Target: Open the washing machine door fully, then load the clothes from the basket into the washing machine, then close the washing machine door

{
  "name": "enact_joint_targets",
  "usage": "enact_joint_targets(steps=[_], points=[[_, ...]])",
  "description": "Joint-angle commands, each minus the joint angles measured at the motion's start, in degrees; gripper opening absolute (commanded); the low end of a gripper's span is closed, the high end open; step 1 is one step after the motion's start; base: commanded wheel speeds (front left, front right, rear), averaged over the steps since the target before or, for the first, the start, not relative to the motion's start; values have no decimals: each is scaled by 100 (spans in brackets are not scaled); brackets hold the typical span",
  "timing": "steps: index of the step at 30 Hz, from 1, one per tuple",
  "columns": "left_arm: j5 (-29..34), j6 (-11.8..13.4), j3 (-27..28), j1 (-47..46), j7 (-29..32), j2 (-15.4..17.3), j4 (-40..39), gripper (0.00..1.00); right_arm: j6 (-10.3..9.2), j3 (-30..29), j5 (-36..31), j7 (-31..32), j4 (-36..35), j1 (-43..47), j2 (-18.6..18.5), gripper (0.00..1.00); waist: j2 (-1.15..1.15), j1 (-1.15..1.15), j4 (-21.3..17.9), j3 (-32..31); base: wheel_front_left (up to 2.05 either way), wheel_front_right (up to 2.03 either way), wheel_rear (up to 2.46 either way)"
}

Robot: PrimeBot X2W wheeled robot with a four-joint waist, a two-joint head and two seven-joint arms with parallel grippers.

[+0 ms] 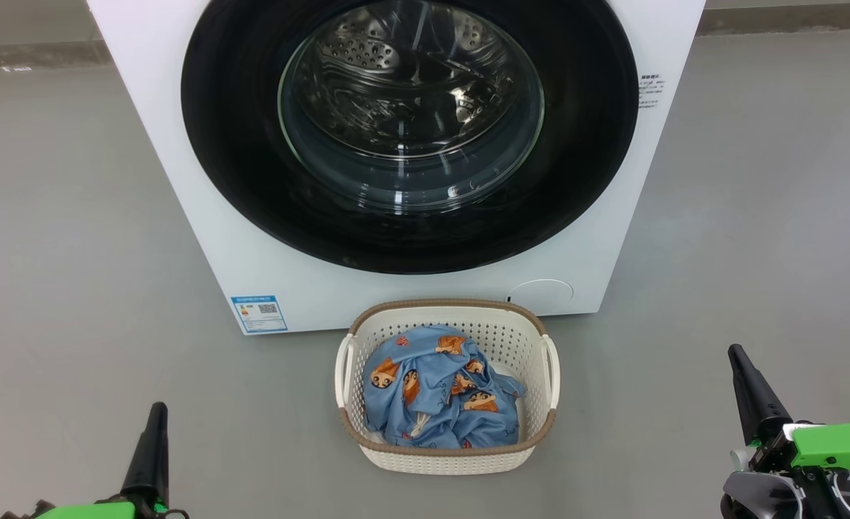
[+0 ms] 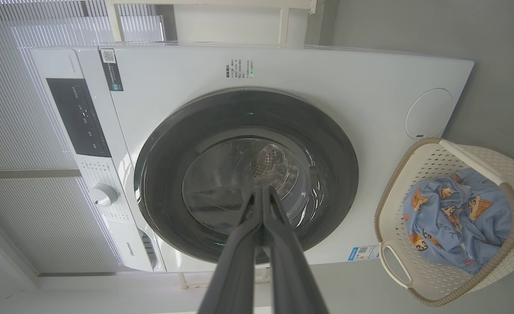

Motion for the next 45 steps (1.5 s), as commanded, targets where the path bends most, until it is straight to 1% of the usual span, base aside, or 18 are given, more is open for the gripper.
enact_joint_targets(steps=[1, 40, 41, 43, 45], points=[[59, -39, 191, -255, 40, 50, -106, 0, 34, 109, -53, 37, -139, -234, -58, 0, 0, 0, 0, 0, 0, 0, 0], [60, -39, 192, -256, 41, 49, -106, 0, 34, 105, -57, 41, -139, -234, -55, 0, 0, 0, 0, 0, 0, 0, 0], [-2, 2, -3, 8, -3, -2, 16, 100, 0, 0, 1, -1, 21, 2, 9, 100, 0, 0, 0, 0, 0, 0, 0], [-1, 9, -24, 87, -6, -20, 131, 100, 0, 6, 1, -3, 155, 44, 53, 100, 0, 0, 0, 0, 0, 0, 0], [6, 8, -29, 71, -24, -19, 115, 100, 1, 25, 0, -19, 137, 27, 51, 100, 0, 0, 1, 2, 0, 0, 0]])
